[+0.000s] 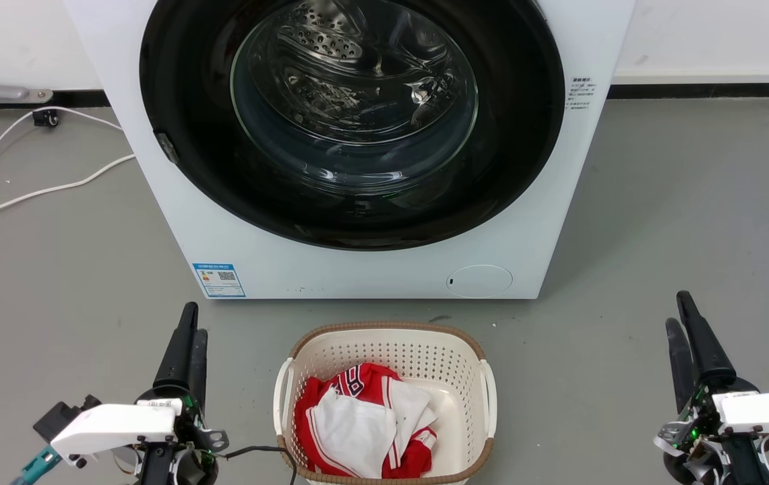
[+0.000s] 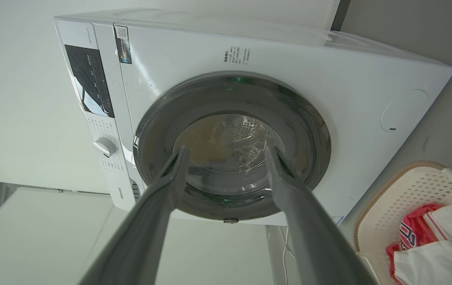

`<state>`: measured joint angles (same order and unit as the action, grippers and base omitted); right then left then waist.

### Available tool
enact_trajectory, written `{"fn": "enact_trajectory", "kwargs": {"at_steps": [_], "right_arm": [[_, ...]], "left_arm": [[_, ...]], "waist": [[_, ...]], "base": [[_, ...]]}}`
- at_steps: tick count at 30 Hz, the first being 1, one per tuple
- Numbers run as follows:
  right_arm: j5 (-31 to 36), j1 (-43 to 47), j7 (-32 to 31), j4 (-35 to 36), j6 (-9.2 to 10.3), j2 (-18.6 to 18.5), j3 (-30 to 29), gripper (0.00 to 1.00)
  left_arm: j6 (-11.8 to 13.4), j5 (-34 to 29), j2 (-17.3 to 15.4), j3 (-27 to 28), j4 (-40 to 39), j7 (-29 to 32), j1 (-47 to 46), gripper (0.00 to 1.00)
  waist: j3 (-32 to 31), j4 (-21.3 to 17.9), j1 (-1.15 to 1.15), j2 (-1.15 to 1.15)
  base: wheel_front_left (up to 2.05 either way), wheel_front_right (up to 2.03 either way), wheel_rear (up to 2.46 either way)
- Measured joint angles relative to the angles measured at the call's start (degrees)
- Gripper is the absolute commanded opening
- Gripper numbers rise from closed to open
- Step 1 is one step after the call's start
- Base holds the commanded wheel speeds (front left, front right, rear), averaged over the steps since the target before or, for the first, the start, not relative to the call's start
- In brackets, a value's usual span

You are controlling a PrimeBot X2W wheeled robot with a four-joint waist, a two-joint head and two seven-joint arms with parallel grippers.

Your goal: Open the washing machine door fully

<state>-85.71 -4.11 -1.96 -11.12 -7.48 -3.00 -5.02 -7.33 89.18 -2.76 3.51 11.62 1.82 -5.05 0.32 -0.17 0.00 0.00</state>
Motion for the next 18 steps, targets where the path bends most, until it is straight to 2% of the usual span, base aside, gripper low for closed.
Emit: {"fn": "enact_trajectory", "kwargs": {"at_steps": [18], "right_arm": [[27.78, 0.89, 4.00, 6.06, 0.00, 0.02, 1.59, 1.00]], "left_arm": [[0.00, -20.91, 0.00, -0.41, -5.11, -4.05, -0.73, 1.00]], "waist": [[0.13, -0.13, 0.00, 0.00]], "base": [[0.00, 0.00, 0.00]]}}
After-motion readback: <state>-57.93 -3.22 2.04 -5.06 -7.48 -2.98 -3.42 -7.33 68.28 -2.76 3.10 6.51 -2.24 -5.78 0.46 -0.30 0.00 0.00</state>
